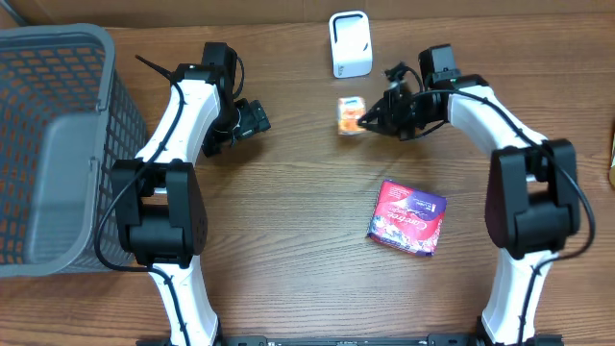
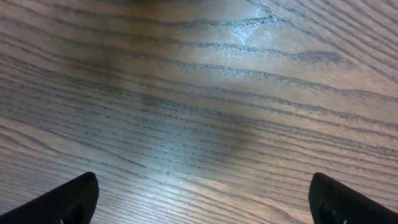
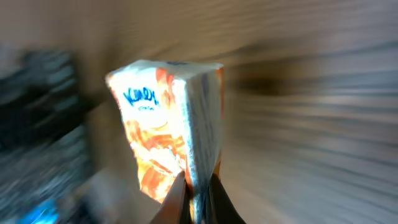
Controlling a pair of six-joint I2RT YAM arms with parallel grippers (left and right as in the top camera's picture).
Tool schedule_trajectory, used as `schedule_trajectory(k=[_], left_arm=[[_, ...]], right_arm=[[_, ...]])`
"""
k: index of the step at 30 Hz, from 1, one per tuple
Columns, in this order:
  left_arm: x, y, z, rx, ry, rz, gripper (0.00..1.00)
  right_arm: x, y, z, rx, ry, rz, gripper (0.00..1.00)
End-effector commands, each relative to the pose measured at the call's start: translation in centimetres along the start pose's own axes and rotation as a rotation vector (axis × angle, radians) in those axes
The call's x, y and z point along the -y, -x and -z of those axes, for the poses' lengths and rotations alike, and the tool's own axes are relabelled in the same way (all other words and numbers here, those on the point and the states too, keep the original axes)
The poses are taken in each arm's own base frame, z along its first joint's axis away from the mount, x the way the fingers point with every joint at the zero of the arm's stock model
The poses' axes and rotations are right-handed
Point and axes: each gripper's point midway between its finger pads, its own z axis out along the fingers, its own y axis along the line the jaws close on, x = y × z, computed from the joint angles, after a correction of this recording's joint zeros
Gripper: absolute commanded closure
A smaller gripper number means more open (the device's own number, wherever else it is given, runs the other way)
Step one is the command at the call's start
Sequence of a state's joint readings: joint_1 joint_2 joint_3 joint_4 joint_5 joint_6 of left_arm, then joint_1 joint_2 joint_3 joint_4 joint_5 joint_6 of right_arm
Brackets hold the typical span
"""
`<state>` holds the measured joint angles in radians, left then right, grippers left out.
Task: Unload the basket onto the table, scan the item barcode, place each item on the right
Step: 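Hold the tissue pack in front of the scanner window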
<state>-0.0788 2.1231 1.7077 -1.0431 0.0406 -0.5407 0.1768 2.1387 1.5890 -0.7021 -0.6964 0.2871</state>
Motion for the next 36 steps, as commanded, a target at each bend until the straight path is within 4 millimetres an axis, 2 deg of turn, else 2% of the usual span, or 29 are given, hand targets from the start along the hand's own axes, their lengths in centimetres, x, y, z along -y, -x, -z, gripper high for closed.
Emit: schedule_trajectory(k=[1,5,9,11,15,17,19,23,30,33,36], left_arm=[[0.3,0.0,0.2,0.005,-0.005,-0.016,0.00],[0.3,0.0,0.2,0.005,-0.005,-0.016,0.00],[0.3,0.0,0.2,0.005,-0.005,-0.016,0.00],[0.3,0.0,0.2,0.005,-0.005,-0.016,0.00],[0.3,0.0,0.2,0.005,-0.005,-0.016,0.00],[0.3,0.0,0.2,0.005,-0.005,-0.016,0.00],[0.3,0.0,0.2,0.005,-0.005,-0.016,0.00],[0.3,0.0,0.2,0.005,-0.005,-0.016,0.00],[0.3,0.0,0.2,0.005,-0.005,-0.016,0.00],[0.3,0.0,0.2,0.005,-0.005,-0.016,0.00],[0.3,0.0,0.2,0.005,-0.005,-0.016,0.00]], right_arm=[[2.0,5.5,6.4,0.346,-0.458,0.020,0.96],[0.7,7.9,7.8,0.486,-0.566,0.085,0.96],[-3.7,10.4,7.3,0.599,-0.568,0.345,0.96],[-5.2,11.4,7.5,0.656,-0.593,0.432,0.96],[-7.4,13.7,9.5,0.828,-0.736,0.553,0.96],[-8.1,14.5,9.3,0.840,-0.782,0.668,0.96],[-8.2,15.3,8.7,0.822,-0.846,0.819,0.96],[-7.0,16.3,6.7,0.713,-0.997,1.104,0.96],[-6.5,16.9,4.6,0.630,-1.069,1.337,0.96],[-6.6,16.7,3.6,0.608,-1.042,1.387,0.96],[-5.7,16.6,2.6,0.569,-1.052,1.421,0.96]])
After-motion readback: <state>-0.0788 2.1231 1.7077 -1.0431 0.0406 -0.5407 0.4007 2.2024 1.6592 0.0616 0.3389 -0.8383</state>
